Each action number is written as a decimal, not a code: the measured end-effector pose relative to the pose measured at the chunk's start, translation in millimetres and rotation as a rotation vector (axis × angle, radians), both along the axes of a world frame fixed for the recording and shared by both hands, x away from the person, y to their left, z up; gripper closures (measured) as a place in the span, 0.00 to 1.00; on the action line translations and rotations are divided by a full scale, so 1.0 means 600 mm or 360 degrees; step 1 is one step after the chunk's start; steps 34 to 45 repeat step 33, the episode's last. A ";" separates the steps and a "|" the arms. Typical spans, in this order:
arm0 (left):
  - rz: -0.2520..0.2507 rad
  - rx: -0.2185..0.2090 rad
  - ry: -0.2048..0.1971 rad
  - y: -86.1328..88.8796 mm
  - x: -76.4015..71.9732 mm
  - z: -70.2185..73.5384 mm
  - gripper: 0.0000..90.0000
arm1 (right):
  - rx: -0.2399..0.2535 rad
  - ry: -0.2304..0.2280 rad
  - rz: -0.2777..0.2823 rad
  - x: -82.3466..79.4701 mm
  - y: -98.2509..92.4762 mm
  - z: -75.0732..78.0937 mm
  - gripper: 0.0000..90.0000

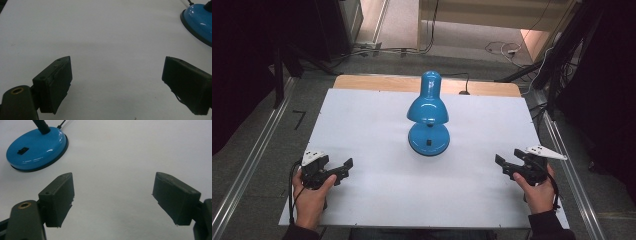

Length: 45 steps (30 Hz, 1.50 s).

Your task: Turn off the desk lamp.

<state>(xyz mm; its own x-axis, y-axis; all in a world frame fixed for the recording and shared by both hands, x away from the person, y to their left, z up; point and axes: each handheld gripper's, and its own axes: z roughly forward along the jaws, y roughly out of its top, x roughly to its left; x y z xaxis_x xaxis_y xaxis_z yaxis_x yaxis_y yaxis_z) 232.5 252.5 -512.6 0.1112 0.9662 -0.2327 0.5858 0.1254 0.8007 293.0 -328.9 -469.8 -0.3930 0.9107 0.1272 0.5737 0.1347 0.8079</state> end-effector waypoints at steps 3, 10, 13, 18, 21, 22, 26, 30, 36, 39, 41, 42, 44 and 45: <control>0.0001 0.0002 0.0002 0.000 0.000 0.000 0.11 | 0.0001 -0.0006 -0.0012 -0.002 -0.007 0.001 0.18; 0.0002 0.0003 0.0006 0.000 0.000 -0.001 0.11 | 0.0004 0.0006 -0.0054 -0.009 -0.029 0.001 0.18; 0.0003 0.0004 0.0005 0.000 0.000 -0.001 0.11 | 0.0016 0.0006 -0.0081 -0.012 -0.041 0.000 0.18; 0.0006 0.0002 0.0006 0.000 0.000 -0.001 0.11 | 0.0024 0.0015 -0.0123 -0.017 -0.061 -0.003 0.18; 0.0007 0.0001 0.0005 0.000 0.001 -0.001 0.11 | 0.0028 0.0015 -0.0150 -0.020 -0.071 -0.003 0.18; 0.0008 0.0002 0.0005 0.000 0.001 -0.001 0.11 | 0.0025 0.0016 -0.0158 -0.021 -0.075 -0.003 0.18; 0.0009 0.0005 0.0007 0.000 0.001 -0.001 0.11 | 0.0030 0.0017 -0.0197 -0.022 -0.089 -0.005 0.18; 0.0012 0.0011 0.0007 0.000 0.001 -0.002 0.11 | -0.0010 0.0034 -0.0257 -0.021 -0.105 -0.013 0.17; 0.0015 0.0026 0.0011 0.001 0.002 -0.002 0.11 | -0.0138 0.0070 -0.0318 -0.013 -0.117 -0.031 0.17; 0.0015 0.0026 0.0011 0.001 0.002 -0.002 0.11 | -0.0138 0.0070 -0.0318 -0.013 -0.117 -0.031 0.17; 0.0015 0.0026 0.0011 0.001 0.002 -0.002 0.11 | -0.0138 0.0070 -0.0318 -0.013 -0.117 -0.031 0.17; 0.0015 0.0026 0.0011 0.001 0.002 -0.002 0.11 | -0.0138 0.0070 -0.0318 -0.013 -0.117 -0.031 0.17; 0.0015 0.0026 0.0011 0.001 0.002 -0.002 0.11 | -0.0138 0.0070 -0.0318 -0.013 -0.117 -0.031 0.17; 0.0015 0.0026 0.0011 0.001 0.002 -0.002 0.11 | -0.0138 0.0070 -0.0318 -0.013 -0.117 -0.031 0.17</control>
